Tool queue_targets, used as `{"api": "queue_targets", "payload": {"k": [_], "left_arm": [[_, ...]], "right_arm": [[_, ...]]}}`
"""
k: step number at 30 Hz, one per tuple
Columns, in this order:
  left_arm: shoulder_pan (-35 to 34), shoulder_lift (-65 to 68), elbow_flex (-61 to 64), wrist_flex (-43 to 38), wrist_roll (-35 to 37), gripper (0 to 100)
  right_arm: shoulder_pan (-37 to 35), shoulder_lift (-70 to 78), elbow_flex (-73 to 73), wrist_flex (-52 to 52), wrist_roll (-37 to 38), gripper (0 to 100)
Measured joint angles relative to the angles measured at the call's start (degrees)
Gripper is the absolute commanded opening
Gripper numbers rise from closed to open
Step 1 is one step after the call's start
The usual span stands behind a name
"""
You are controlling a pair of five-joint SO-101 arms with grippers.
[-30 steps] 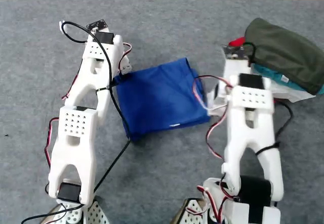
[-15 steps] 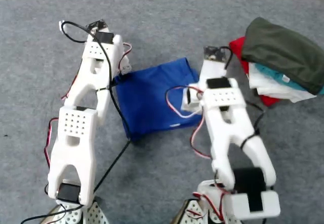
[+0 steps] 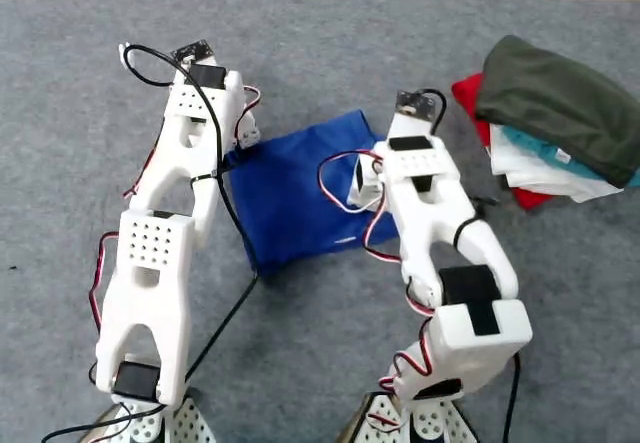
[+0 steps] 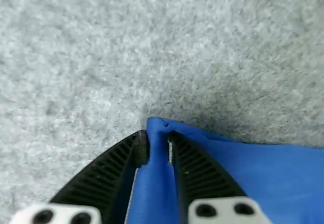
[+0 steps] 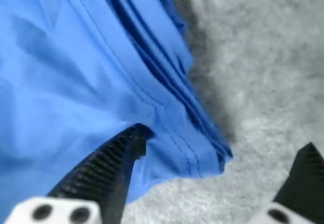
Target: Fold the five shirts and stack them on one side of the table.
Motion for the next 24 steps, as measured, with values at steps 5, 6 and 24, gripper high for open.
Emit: {"api": "queue_targets", "payload": {"k": [5, 6, 24], "left_arm": [[0.0, 0.1, 0.0, 0.0, 0.0, 8], [0.0, 0.1, 0.0, 0.0, 0.0, 8], [0.0, 0.1, 0.0, 0.0, 0.0, 8]], "right_arm": [[-0.4, 0.2, -0.3, 0.0, 0.0, 43.6], [-0.4, 0.2, -0.3, 0.1, 0.0, 43.6], [-0.3, -9.6, -3.2, 10.2, -1.2, 43.6]]}}
